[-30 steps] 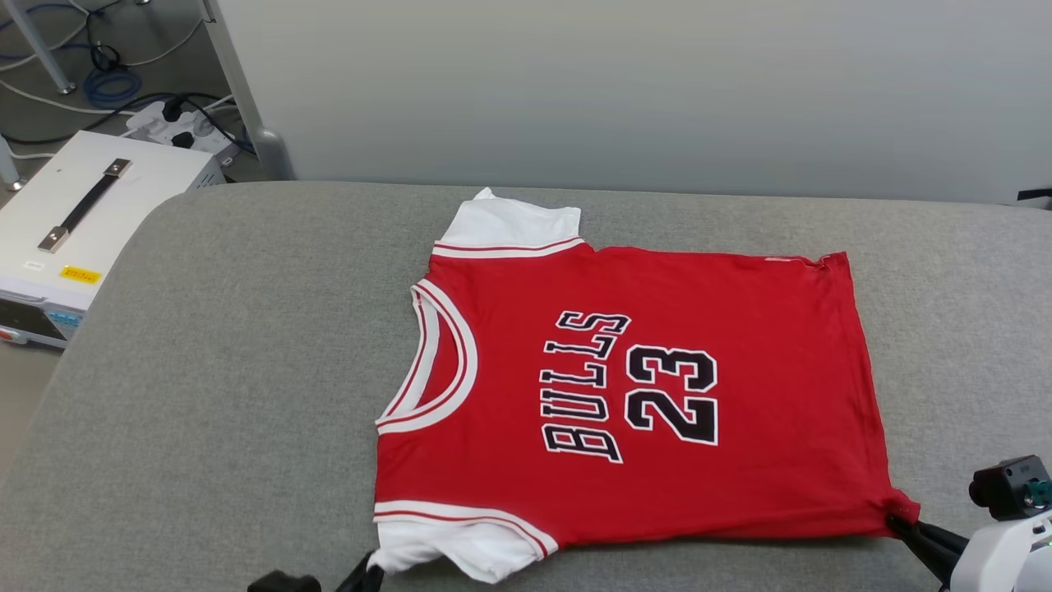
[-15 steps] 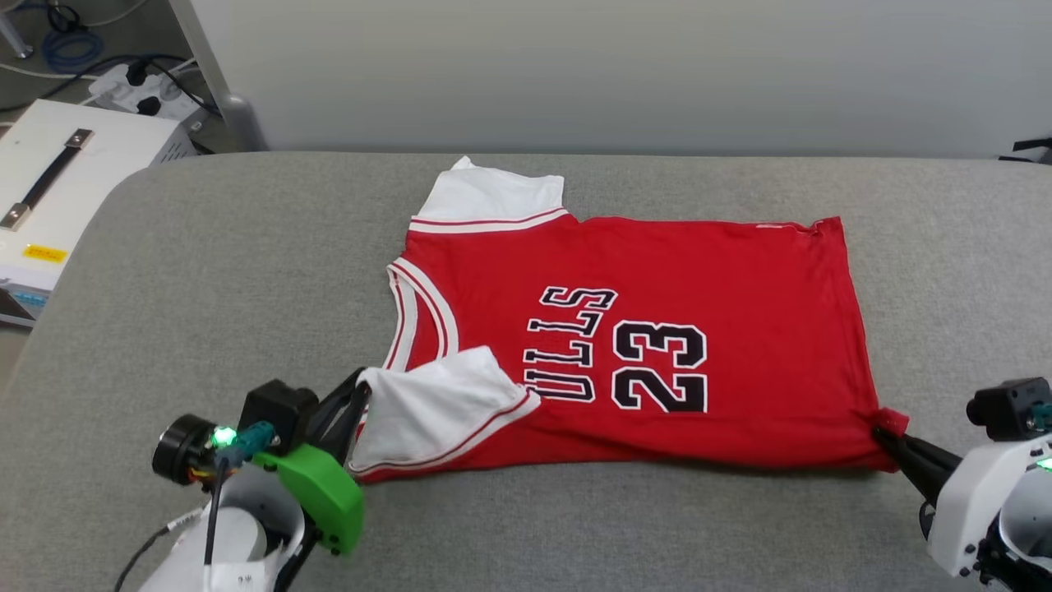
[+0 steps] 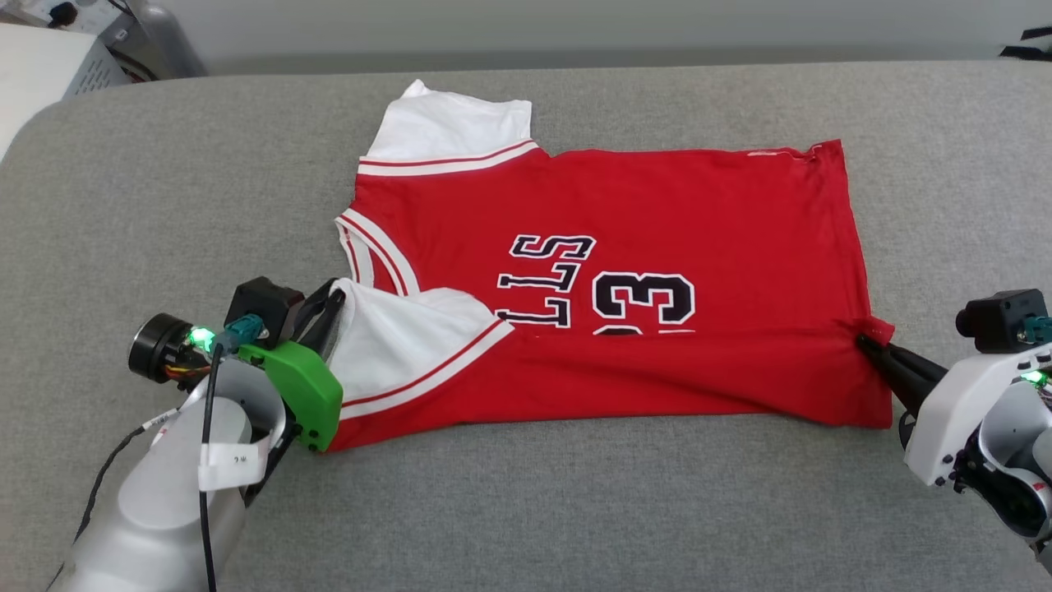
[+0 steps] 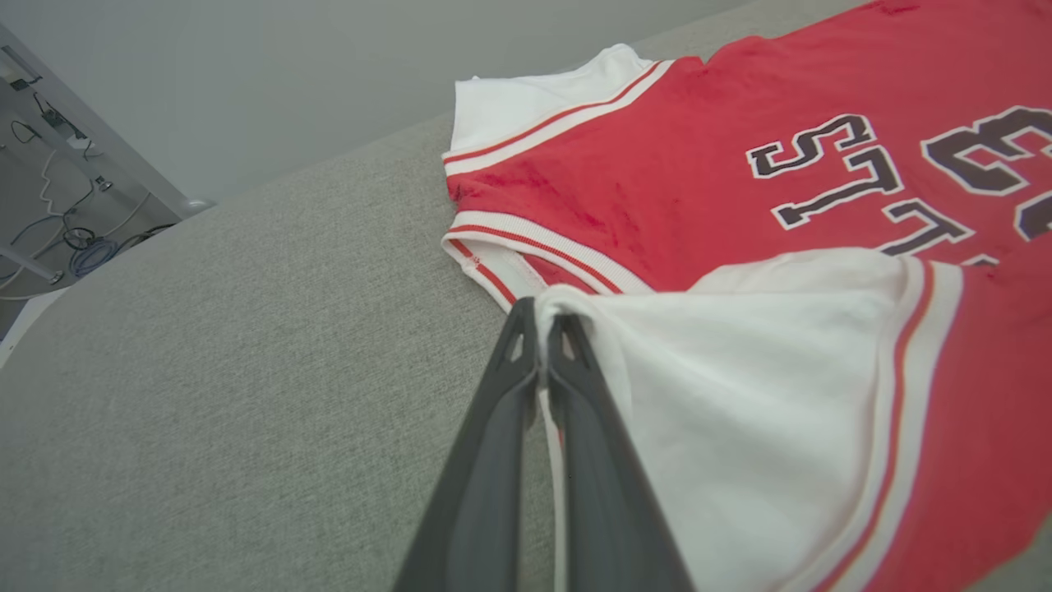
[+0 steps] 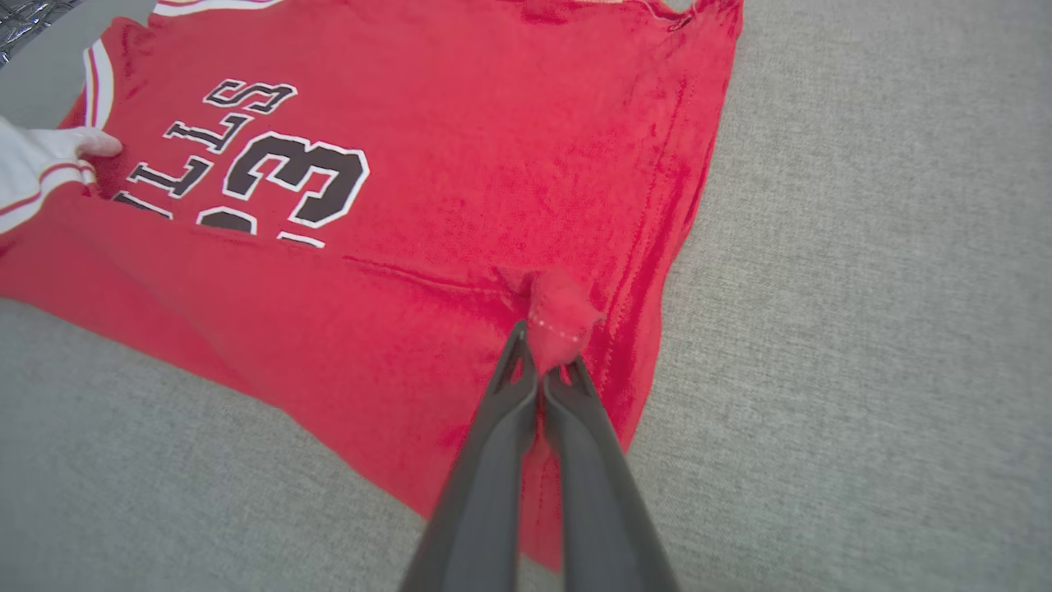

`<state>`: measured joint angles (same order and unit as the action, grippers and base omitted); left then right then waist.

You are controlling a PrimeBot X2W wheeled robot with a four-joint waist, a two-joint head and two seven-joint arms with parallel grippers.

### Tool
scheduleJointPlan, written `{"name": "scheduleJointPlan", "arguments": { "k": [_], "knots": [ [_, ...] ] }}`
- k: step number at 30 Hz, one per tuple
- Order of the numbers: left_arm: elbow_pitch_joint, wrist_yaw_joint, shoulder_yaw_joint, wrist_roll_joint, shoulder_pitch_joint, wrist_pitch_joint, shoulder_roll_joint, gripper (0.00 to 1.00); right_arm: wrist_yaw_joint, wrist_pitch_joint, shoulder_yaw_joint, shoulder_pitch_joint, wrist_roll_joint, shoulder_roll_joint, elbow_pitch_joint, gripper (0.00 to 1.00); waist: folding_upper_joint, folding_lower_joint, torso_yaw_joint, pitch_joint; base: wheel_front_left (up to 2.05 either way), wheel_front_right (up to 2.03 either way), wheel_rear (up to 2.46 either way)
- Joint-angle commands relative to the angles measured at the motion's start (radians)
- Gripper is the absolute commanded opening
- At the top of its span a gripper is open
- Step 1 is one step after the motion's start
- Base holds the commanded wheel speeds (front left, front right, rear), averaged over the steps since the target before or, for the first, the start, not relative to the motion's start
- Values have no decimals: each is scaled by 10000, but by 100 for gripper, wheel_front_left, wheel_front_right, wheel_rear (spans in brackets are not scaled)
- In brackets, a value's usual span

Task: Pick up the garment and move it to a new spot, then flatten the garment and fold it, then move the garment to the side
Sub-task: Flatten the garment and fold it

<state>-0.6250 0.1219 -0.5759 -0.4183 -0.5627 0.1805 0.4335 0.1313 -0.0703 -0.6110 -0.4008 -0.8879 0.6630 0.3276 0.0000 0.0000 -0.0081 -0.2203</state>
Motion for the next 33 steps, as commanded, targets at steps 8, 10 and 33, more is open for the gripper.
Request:
{"name": "scheduleJointPlan", "arguments": {
  "k": [8, 10, 33],
  "knots": [
    [-1418, 83, -580, -178, -1383, 530, -272, 0, -6, 209, -3, -858, 214, -290, 738, 0, 0, 0, -146, -846, 0, 0, 0],
    [-1809, 84, -831, -305, -1535, 551, -345, 0, -6, 240, -98, -969, 249, -350, 902, 0, 0, 0, -148, -902, 0, 0, 0],
    [-1787, 87, -2644, -2957, -2134, -176, 775, 100, -6, 1514, 434, -409, 941, 49, 502, 100, 0, 0, 165, 348, 0, 0, 0]
  ]
}}
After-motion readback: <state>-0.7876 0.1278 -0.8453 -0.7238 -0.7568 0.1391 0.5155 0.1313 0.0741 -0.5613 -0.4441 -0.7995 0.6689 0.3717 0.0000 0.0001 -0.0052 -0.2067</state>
